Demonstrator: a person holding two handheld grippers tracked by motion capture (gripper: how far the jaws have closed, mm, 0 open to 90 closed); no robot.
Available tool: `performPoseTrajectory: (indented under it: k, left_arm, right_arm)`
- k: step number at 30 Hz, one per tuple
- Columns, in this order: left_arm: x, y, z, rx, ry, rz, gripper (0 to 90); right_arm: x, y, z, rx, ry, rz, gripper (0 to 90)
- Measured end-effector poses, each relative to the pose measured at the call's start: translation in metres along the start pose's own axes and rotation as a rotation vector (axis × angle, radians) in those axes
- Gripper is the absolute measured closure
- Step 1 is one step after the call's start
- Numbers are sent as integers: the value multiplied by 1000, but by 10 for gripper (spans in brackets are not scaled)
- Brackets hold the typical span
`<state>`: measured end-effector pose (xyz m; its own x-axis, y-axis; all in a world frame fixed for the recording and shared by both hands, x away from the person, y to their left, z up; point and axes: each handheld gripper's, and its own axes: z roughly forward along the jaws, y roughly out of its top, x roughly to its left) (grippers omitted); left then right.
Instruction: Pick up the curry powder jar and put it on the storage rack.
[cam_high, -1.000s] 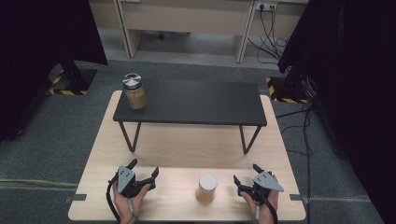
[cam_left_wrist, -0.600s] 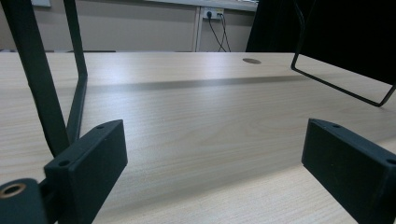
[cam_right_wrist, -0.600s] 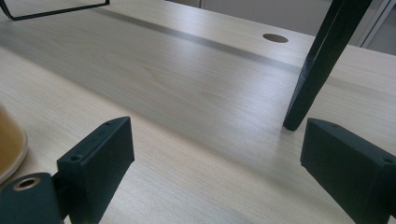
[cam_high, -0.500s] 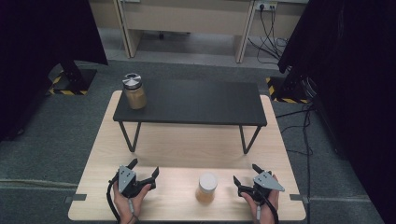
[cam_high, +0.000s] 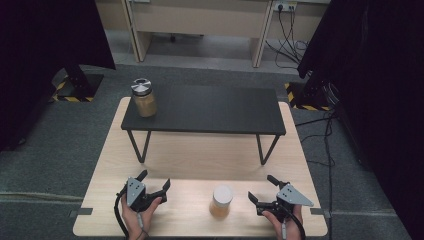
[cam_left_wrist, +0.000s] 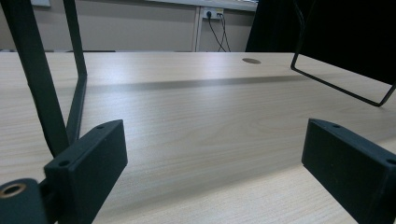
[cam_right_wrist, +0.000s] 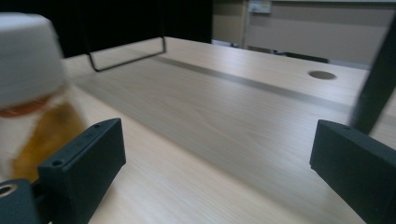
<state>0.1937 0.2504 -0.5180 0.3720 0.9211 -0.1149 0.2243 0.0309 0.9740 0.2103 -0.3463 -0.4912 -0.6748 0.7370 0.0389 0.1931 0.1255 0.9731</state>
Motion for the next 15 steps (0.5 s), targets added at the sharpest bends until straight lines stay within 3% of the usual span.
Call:
performPoseTrajectory:
  k: [5,15]
  left_arm:
    - [0,0,0,1,0,-1,59]
    - [0,0,0,1,0,2,59]
  right_arm:
    - [1,6,1,-16,86,-12,31]
    - [12,13,5,-36,188,-38,32]
